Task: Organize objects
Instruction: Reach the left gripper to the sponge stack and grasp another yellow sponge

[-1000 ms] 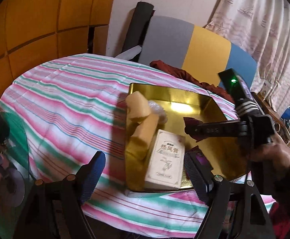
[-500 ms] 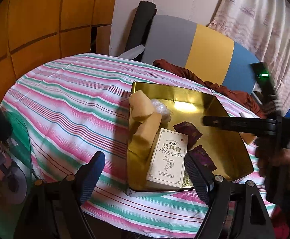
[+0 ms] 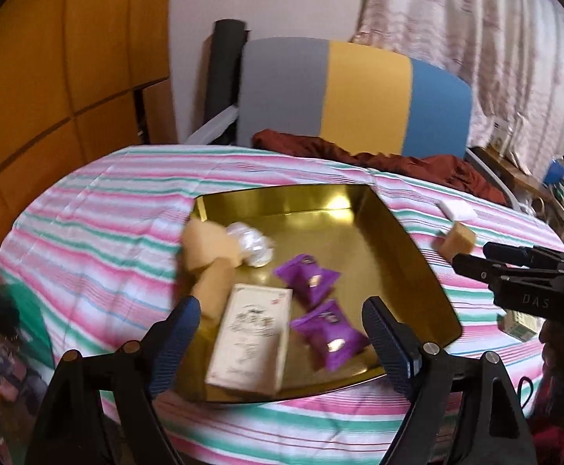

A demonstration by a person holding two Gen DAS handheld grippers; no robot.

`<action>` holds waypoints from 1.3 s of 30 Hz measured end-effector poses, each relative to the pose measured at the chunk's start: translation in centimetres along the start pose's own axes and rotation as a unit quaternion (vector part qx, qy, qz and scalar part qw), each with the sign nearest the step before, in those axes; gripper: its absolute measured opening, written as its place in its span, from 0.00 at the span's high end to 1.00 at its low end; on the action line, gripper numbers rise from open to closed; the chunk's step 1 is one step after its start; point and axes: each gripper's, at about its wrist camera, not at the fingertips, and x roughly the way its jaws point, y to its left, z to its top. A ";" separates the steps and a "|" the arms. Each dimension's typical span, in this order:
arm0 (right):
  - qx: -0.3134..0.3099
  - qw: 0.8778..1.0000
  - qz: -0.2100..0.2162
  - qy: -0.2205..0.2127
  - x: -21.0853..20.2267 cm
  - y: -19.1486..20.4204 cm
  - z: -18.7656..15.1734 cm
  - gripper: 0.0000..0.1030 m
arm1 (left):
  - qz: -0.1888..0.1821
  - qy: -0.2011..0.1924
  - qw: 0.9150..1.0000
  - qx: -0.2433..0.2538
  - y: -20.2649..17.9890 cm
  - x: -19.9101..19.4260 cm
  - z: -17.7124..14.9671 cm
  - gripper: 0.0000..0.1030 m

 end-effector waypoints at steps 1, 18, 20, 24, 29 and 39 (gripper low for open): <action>0.005 1.000 -0.007 -0.002 -0.3 -0.9 -0.2 0.32 | -0.004 0.000 1.000 0.009 -0.7 0.1 0.1 0.16; 0.046 0.991 -0.125 0.001 -1.4 -13.6 -1.0 0.22 | -0.051 0.007 0.994 0.097 -9.3 1.6 1.4 0.15; 0.057 0.989 -0.135 -0.007 -1.5 -15.2 -0.9 0.22 | -0.055 0.011 0.993 0.107 -10.2 2.1 1.5 0.15; 0.108 0.982 -0.155 -0.027 -1.4 -19.0 -1.5 0.22 | -0.059 0.017 0.991 0.122 -11.8 3.0 1.6 0.15; 0.184 0.971 -0.155 -0.012 -0.5 -22.1 -2.7 0.21 | -0.069 0.027 0.986 0.146 -14.0 4.4 1.9 0.15; 0.235 0.958 -0.161 -0.022 -1.7 -24.4 -3.2 0.21 | -0.111 0.037 0.974 0.193 -21.0 8.6 4.9 0.15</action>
